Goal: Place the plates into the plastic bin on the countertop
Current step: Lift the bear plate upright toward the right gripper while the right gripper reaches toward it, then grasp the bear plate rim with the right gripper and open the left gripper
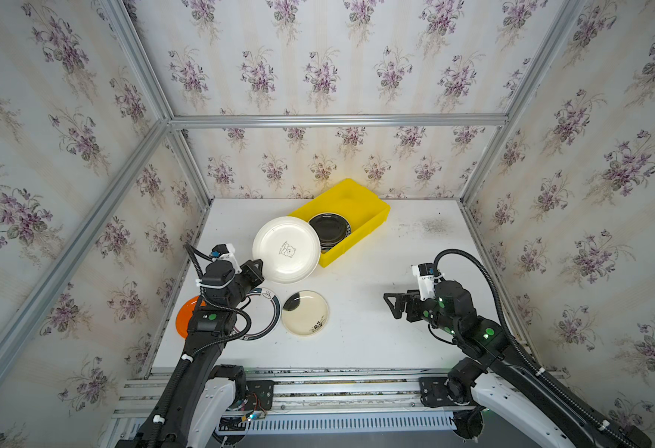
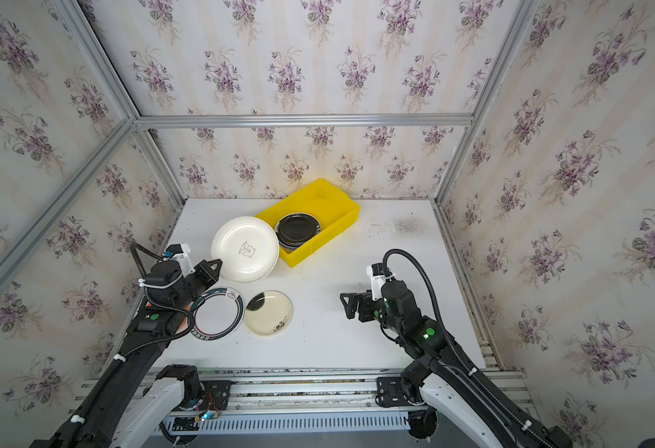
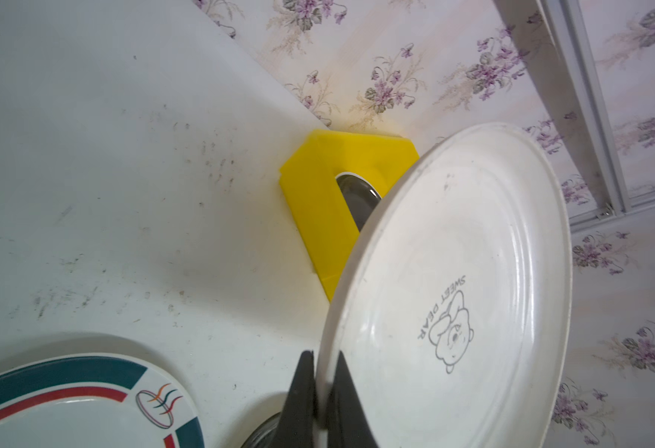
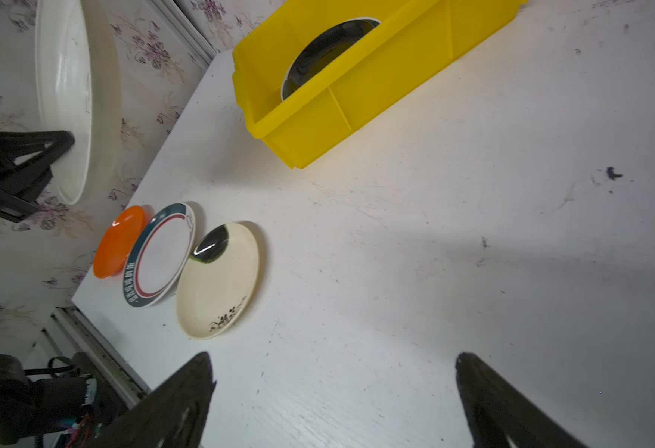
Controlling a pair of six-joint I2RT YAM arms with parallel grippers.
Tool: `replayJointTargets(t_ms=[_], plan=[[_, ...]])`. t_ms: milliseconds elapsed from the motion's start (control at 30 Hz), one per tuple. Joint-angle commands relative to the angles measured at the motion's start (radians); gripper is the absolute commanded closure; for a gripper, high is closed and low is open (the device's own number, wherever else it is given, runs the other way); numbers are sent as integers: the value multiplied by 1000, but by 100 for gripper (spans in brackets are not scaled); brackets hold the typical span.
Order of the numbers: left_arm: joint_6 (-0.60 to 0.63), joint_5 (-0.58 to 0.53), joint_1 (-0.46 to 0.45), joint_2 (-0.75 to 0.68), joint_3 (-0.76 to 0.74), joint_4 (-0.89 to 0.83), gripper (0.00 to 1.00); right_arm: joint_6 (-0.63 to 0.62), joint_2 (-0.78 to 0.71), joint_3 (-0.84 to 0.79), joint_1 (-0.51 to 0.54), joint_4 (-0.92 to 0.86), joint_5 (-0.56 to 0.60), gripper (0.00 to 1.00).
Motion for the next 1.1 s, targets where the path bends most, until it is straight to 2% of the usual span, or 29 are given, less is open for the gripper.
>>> replayJointTargets(t_ms=[0,267,367,467,700,833,933,1067], plan=[[8,-57,-61,-7,22,-4,100,58,20,23,-2,127,-84,1],[10,-153,-298,125,103,-2,100,128,85,41,-2,242,-157,1],[14,-174,-360,194,140,1,100,145,94,36,-2,266,-180,1],[16,-185,-418,256,175,16,100,144,90,33,-3,262,-175,3],[25,-199,-535,371,248,30,100,140,69,4,-4,260,-132,13],[34,-204,-578,408,269,33,100,133,69,-1,-4,241,-115,18],[36,-211,-598,418,275,33,100,123,70,-1,-4,235,-116,26],[42,-228,-623,424,276,33,100,115,71,-1,-5,229,-108,46]])
